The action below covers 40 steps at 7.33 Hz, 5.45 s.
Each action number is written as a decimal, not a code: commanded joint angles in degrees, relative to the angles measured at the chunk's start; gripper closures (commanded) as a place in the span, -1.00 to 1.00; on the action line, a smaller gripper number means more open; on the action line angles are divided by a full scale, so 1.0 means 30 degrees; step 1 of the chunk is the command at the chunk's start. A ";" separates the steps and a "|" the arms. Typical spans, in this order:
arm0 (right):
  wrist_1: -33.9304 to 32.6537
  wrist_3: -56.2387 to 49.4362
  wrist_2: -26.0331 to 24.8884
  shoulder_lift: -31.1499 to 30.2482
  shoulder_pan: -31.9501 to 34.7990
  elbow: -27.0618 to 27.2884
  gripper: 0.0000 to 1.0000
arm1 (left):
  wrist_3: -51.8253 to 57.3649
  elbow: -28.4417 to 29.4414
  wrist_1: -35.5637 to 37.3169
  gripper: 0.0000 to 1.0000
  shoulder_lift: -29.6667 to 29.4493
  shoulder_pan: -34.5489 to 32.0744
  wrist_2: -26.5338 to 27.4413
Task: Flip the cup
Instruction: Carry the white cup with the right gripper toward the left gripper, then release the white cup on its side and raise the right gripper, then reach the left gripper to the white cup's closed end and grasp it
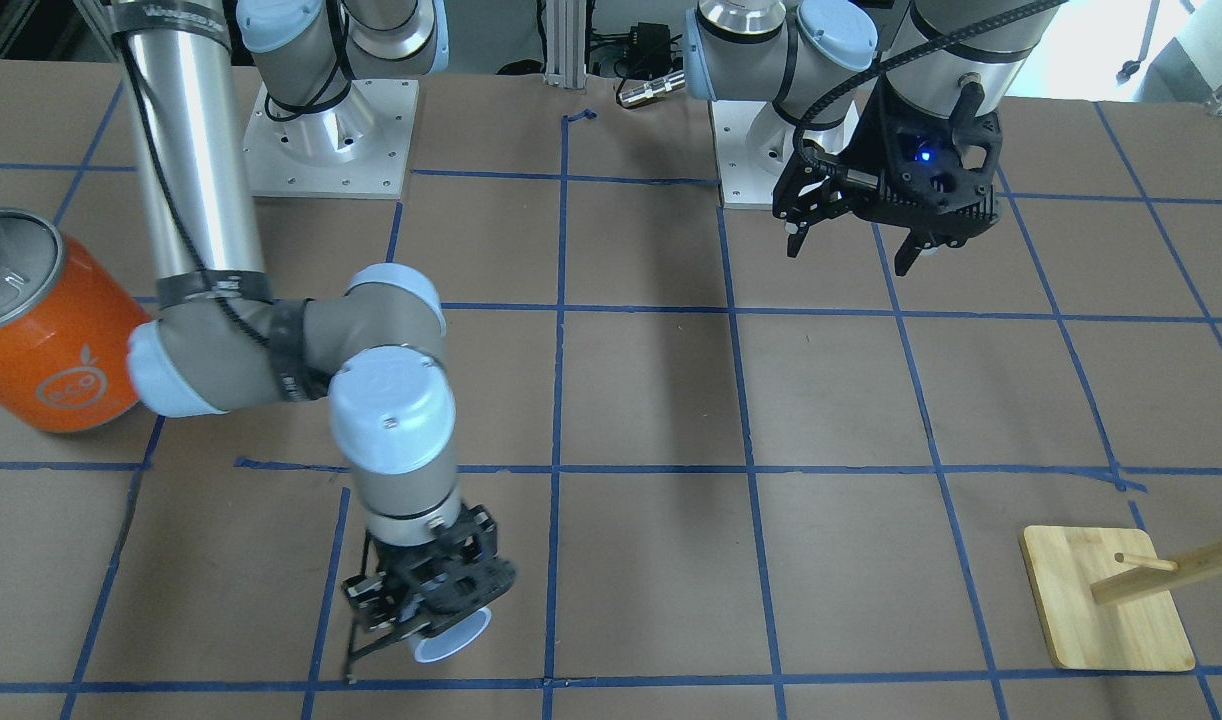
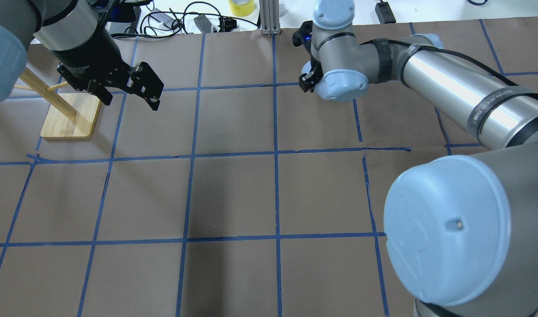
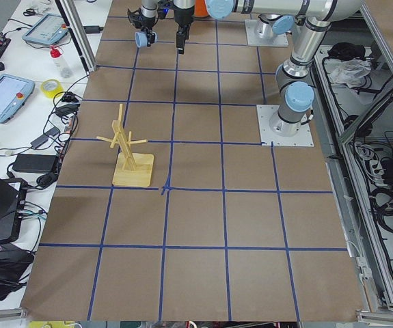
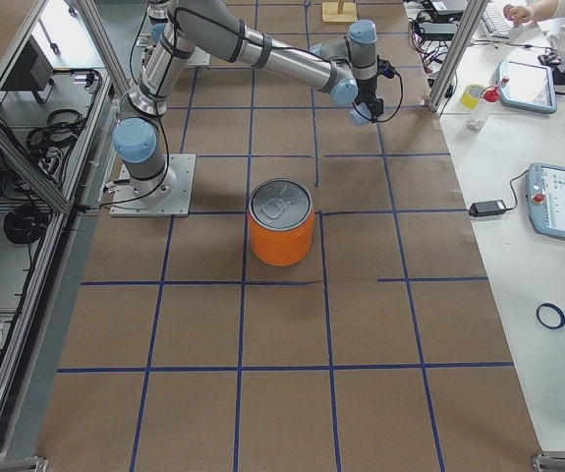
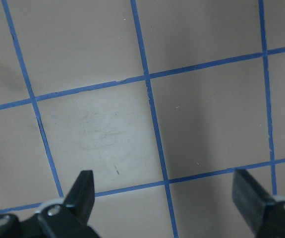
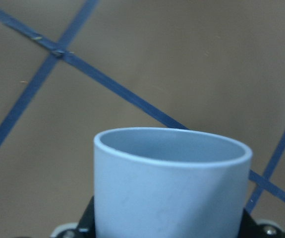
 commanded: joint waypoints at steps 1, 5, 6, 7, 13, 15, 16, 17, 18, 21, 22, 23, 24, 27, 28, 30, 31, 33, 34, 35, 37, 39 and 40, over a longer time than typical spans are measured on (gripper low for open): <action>-0.0881 -0.4344 -0.0420 0.0006 0.2325 0.0086 0.69 | -0.0024 0.0029 0.0025 -1.00 -0.0100 0.0000 -0.0077; -0.1093 -1.3688 -0.0218 0.0093 0.3793 0.0203 0.78 | -0.0024 0.0029 0.0025 -1.00 -0.0071 0.0000 -0.0048; -0.0890 -1.4810 -0.0157 0.0151 0.3939 0.0232 0.68 | -0.0024 0.0000 0.0025 -1.00 -0.0071 0.0000 -0.0048; -0.0859 -1.4937 0.0018 0.0268 0.4317 0.0349 0.61 | 0.0005 -0.0087 0.0083 -1.00 -0.0100 0.0000 -0.0048; -0.1151 -1.4969 0.0605 0.1031 0.5170 0.0379 0.11 | 0.0005 -0.0147 0.0055 -1.00 0.0017 0.0000 0.0010; -0.1151 -1.4968 0.0576 0.1119 0.5171 0.0379 -0.62 | 0.0005 -0.0147 0.0055 -1.00 0.0017 0.0000 -0.0018; -0.1151 -1.4939 0.0576 0.1119 0.5171 0.0379 -0.84 | 0.0005 -0.0147 0.0055 -1.00 0.0017 0.0000 -0.0018; -0.1151 -1.4938 0.0576 0.1119 0.5171 0.0379 -0.96 | -0.0024 -0.0118 0.0055 -1.00 -0.0012 0.0000 -0.0076; -0.1151 -1.4938 0.0576 0.1090 0.5171 0.0379 -0.98 | -0.0024 -0.0117 0.0055 -1.00 -0.0012 0.0000 -0.0077; -0.1152 -1.4618 0.0547 0.0856 0.5171 0.0321 -1.00 | -0.0024 -0.0146 0.0026 -1.00 -0.0012 0.0000 -0.0048; -0.1151 -1.4297 0.0373 0.0681 0.5171 0.0291 -1.00 | -0.0140 -0.0147 0.0054 -1.00 -0.0099 0.0000 -0.0106; -0.1093 -1.3221 0.0226 0.0360 0.5171 0.0233 -1.00 | -0.0141 -0.0205 0.0084 -1.00 -0.0100 0.0000 -0.0106; -0.0861 -1.1209 0.0196 -0.0397 0.5142 0.0233 -1.00 | -0.0141 -0.0205 0.0200 -1.00 -0.0100 -0.0029 -0.0077; 0.2793 -0.5232 -0.0071 -0.3706 0.2545 0.0408 -1.00 | -0.0053 -0.0205 0.0201 -1.00 -0.0071 0.0000 -0.0077; 0.3384 -0.2369 -0.0126 -0.4092 0.1403 0.0408 -1.00 | -0.0024 -0.0205 0.0201 -1.00 -0.0071 0.0000 -0.0077; 0.6155 0.3775 -0.0069 -0.5205 0.0340 0.0409 -1.00 | -0.0053 -0.0205 0.0230 -1.00 -0.0071 0.0000 -0.0077; 0.7565 0.6538 -0.0097 -0.5964 0.0047 0.0437 -1.00 | -0.0053 -0.0205 0.0202 -1.00 -0.0100 0.0000 -0.0077; 1.1394 0.9752 0.1295 -0.7923 -0.2316 0.0467 -1.00 | -0.0170 -0.0205 0.0260 -1.00 -0.0303 0.0000 -0.0164; 1.2229 0.9817 0.1424 -0.9123 -0.3750 0.0496 -1.00 | -0.0199 -0.0263 0.0840 -1.00 -0.0798 0.0029 -0.0484; 1.2585 0.9789 0.1484 -0.9947 -0.4838 0.0989 -1.00 | -0.0200 -0.0612 0.1977 -1.00 -0.1586 0.0088 -0.0893; 1.1888 1.0833 0.1253 -1.0424 -0.5201 0.1550 -1.00 | -0.0519 -0.2014 0.5893 -1.00 -0.4071 0.0234 -0.0985; 1.1038 1.1078 0.1221 -1.0453 -0.5201 0.1432 -1.00 | -0.2238 -0.2607 0.7814 -1.00 -0.6680 0.0205 -0.3078; 1.1761 1.1396 0.1511 -1.0367 -0.5142 0.1463 -1.00 | -0.2975 -0.2636 0.7963 -0.96 -0.7591 0.0205 -0.4487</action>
